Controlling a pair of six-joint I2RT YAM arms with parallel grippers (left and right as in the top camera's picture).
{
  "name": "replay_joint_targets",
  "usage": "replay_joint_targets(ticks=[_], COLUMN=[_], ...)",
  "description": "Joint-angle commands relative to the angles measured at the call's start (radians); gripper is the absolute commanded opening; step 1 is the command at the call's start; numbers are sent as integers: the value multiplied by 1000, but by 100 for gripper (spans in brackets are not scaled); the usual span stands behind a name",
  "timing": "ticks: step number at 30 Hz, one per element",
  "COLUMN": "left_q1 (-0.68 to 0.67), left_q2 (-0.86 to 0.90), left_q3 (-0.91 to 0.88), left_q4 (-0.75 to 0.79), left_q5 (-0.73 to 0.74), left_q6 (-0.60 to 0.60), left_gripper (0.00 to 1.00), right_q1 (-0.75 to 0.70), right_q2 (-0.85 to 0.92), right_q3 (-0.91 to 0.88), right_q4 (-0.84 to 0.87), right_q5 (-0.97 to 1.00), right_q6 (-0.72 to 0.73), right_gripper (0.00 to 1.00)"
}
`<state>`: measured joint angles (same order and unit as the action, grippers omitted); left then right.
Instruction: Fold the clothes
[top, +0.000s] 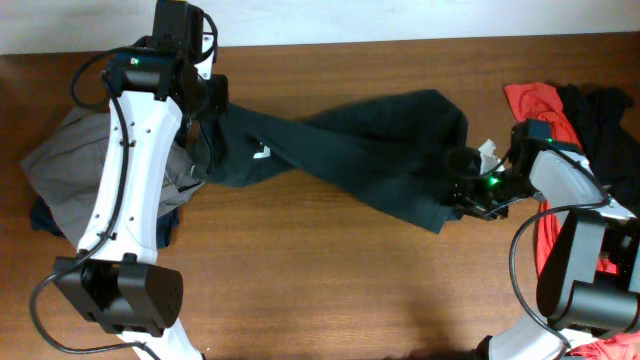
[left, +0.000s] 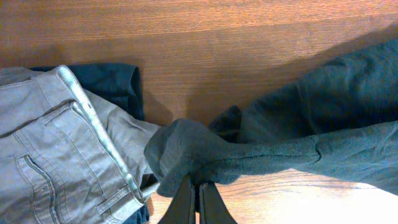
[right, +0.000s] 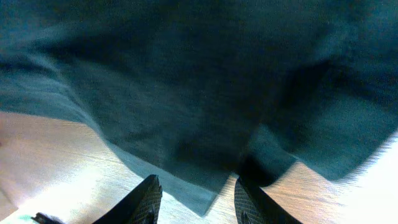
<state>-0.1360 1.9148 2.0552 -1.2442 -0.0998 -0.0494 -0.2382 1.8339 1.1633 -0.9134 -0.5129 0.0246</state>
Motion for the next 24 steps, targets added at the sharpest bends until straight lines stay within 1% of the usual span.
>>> replay_joint_targets(ticks=[1,3,5,9,11,16,24], left_q1=[1,1,1,1,1,1,2], left_q2=[2,2,2,2,2,2,-20], left_q3=[7,7,7,7,7,8,8], left_q4=[1,-1,-3,-11,-16,-29,-33], left_q5=[10,10,10,10,8,6,6], left_q6=[-2,-2,-2,4,29,50,69], left_gripper=[0,0,0,0,0,0,0], right_q1=[19,25,29,22,10,-35,-125], right_q2=[0,1,1,-1,-17,-153,-513], right_q3=[-4,-4,-4,0,14,63,75], right_q4=[22,35,44,41,8,-78,-101], right_q5=[-34,-33,-27,-26,-26,-26,-13], right_q6=[14,17,17,17,8,-10,-5], right_gripper=[43,39,33,5,4,4,4])
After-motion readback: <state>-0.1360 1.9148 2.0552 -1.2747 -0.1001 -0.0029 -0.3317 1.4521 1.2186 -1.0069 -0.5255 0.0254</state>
